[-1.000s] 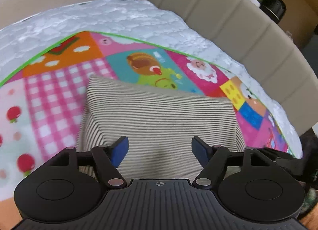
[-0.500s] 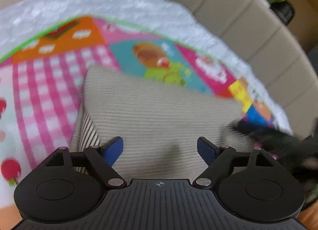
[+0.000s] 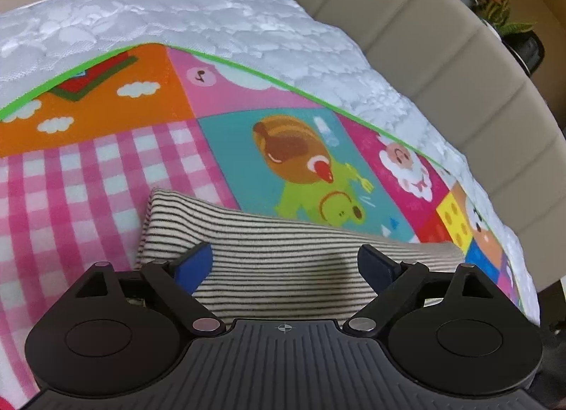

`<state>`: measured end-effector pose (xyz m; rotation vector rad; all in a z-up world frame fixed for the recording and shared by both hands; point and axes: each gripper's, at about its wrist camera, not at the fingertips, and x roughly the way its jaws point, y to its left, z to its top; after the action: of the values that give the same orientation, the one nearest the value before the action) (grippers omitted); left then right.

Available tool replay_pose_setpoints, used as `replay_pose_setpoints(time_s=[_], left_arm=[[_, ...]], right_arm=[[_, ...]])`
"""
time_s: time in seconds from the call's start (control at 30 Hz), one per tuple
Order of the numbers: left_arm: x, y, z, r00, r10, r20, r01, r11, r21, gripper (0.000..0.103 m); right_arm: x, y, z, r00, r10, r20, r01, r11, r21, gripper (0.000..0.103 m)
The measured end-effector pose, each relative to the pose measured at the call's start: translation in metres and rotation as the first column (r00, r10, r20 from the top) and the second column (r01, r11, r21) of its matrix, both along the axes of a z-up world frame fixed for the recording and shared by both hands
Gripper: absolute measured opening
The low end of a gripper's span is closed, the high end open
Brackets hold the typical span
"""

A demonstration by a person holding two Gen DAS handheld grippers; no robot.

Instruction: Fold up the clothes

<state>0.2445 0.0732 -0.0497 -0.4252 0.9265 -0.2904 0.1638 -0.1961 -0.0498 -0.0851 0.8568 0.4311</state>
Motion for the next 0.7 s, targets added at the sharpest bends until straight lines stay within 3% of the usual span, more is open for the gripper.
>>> replay_pose_setpoints(time_s=[0.17,0.33,0.53,0.6,0.67,0.7], left_arm=[[-0.023,-0.010,0.027,0.999,-0.028,-0.023,0.030,0.996,0.080,0.092],[-0.060,-0.016,0.046,0.989,-0.055,-0.139,0.064,0.996,0.063,0.093],[-0.102,-0.033,0.036,0.964,-0.146,-0.224,0.153,0.988,0.017,0.094],[-0.106,-0.040,0.026,0.954,-0.156,-0.256,0.161,0.987,-0.001,0.095],[-0.106,-0.044,0.017,0.952,-0.144,-0.270,0.155,0.988,0.017,0.094],[-0.105,-0.046,0.014,0.952,-0.141,-0.271,0.152,0.988,0.022,0.094]], right_arm=[[-0.004,0.004,-0.003,1.000,0.001,0.022,-0.001,1.000,-0.009,0.094],[-0.003,-0.006,0.002,1.000,0.005,0.017,-0.006,1.000,0.013,0.094],[0.002,-0.043,0.027,0.989,-0.141,0.048,0.136,0.986,0.101,0.094],[0.008,-0.048,0.036,0.983,-0.160,0.085,0.153,0.985,0.082,0.085],[0.019,-0.046,0.040,0.983,-0.155,0.103,0.152,0.988,0.037,0.067],[0.026,-0.042,0.041,0.982,-0.150,0.111,0.149,0.989,0.013,0.066]])
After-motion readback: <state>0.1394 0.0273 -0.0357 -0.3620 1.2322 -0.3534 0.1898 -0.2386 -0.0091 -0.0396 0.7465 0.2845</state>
